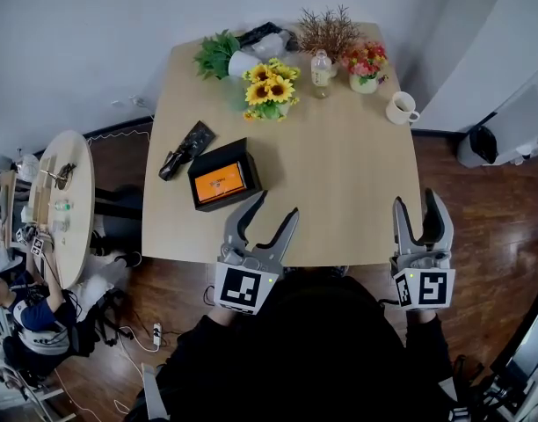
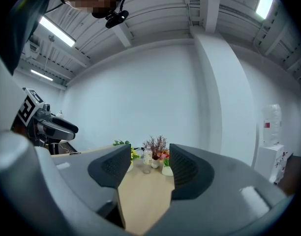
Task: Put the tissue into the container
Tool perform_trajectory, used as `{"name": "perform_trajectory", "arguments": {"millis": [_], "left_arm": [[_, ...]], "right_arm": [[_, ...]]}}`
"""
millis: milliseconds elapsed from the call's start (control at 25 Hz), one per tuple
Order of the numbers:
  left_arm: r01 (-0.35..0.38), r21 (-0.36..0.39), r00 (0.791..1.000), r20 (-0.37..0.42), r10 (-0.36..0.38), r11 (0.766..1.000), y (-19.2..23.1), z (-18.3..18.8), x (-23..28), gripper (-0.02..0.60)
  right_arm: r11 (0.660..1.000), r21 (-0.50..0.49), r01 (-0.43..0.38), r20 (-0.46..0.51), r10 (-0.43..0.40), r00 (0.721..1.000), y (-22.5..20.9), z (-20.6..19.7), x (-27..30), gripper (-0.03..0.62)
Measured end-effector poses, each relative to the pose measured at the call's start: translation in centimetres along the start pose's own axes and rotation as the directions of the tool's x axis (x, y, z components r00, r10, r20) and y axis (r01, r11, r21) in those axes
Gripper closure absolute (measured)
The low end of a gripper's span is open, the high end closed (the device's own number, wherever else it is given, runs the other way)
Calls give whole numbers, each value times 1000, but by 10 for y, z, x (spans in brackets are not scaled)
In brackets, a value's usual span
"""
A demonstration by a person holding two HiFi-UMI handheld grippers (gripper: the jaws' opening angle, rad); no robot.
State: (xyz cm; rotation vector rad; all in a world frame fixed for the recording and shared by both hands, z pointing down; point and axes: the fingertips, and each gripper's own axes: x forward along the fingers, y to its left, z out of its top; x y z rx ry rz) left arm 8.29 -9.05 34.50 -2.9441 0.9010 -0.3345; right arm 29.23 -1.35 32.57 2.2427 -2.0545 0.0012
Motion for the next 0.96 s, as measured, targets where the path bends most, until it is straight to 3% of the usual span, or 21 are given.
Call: {"name": "perform_trajectory", "arguments": {"millis": [960], "left_arm": [[3,1,1000,-1,-3,1000,10,1,4,365]], "right_arm": [[1000,-18,-13,2,13,1000,9,5,11,372]]}}
